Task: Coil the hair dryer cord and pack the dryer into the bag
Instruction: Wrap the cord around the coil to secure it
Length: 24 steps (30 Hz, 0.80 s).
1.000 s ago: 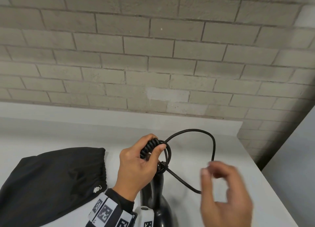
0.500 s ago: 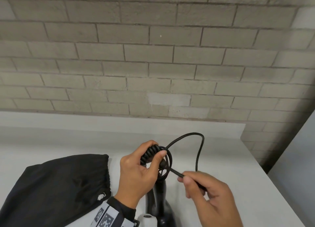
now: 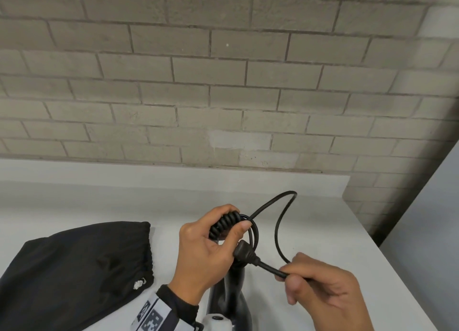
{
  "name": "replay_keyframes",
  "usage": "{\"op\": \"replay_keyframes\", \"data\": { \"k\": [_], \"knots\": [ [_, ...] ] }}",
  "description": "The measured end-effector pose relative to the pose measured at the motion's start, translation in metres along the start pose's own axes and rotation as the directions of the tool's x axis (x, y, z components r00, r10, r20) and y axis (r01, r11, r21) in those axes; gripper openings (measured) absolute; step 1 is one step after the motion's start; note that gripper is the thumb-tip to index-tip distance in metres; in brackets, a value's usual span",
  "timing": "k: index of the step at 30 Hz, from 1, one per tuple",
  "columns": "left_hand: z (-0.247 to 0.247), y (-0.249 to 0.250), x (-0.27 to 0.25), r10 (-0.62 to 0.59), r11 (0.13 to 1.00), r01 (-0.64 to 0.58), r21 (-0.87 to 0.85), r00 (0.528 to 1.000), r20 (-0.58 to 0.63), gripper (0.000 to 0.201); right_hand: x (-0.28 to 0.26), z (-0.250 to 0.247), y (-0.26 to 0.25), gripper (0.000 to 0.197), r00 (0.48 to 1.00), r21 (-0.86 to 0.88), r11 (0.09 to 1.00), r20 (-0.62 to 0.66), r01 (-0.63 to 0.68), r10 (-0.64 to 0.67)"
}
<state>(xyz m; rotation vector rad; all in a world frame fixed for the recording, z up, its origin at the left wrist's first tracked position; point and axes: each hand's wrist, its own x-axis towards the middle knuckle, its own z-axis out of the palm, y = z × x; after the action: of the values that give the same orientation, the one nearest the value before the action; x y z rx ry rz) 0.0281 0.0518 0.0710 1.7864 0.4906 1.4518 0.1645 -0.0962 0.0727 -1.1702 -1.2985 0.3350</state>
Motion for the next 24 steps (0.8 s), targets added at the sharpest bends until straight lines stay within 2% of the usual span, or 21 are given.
{"op": "replay_keyframes", "data": {
  "k": [3,6,8,11,13,16,19,22,24],
  "knots": [
    [-0.007,0.001,0.001,-0.003,1.0,0.003,0.01,1.0,0.001,0.016,-0.006,-0.017,0.014,0.029,0.999,-0.067,0.997,-0.019,-0.032,0.031],
    [-0.009,0.0,0.001,-0.005,1.0,0.005,0.026,1.0,-0.01,0.017,-0.011,-0.032,0.027,0.018,0.996,-0.14,0.987,-0.032,-0.082,0.078],
    [-0.009,-0.002,0.001,-0.006,0.999,0.006,0.037,1.0,-0.015,0.019,-0.014,-0.038,0.033,0.023,0.998,-0.2,0.978,-0.016,-0.066,0.064],
    [-0.01,-0.003,0.001,-0.002,0.999,0.003,0.048,1.0,-0.017,0.021,-0.015,-0.04,0.037,0.032,0.993,-0.295,0.949,-0.073,-0.11,0.092],
    [-0.011,-0.003,0.001,0.001,0.998,0.0,0.057,1.0,-0.017,0.022,-0.015,-0.035,0.042,0.032,0.994,-0.416,0.904,-0.085,-0.098,0.068],
    [-0.011,-0.002,0.001,0.028,0.997,-0.027,0.078,1.0,-0.003,0.024,-0.009,-0.022,0.043,0.01,0.994,-0.502,0.865,-0.088,0.007,-0.059],
    [-0.01,0.001,0.0,0.077,0.99,-0.081,0.113,0.996,0.047,0.025,0.007,-0.011,0.034,0.044,0.978,-0.506,0.862,-0.175,0.009,-0.113],
    [-0.01,0.004,-0.001,0.095,0.987,-0.102,0.122,0.994,0.062,0.022,0.029,-0.004,0.023,0.049,0.99,-0.544,0.836,-0.071,0.067,-0.125],
    [-0.011,0.004,-0.001,0.096,0.988,-0.103,0.114,0.993,0.062,0.021,0.042,-0.002,0.022,0.037,0.99,-0.542,0.831,0.02,0.13,-0.142]
  ]
}}
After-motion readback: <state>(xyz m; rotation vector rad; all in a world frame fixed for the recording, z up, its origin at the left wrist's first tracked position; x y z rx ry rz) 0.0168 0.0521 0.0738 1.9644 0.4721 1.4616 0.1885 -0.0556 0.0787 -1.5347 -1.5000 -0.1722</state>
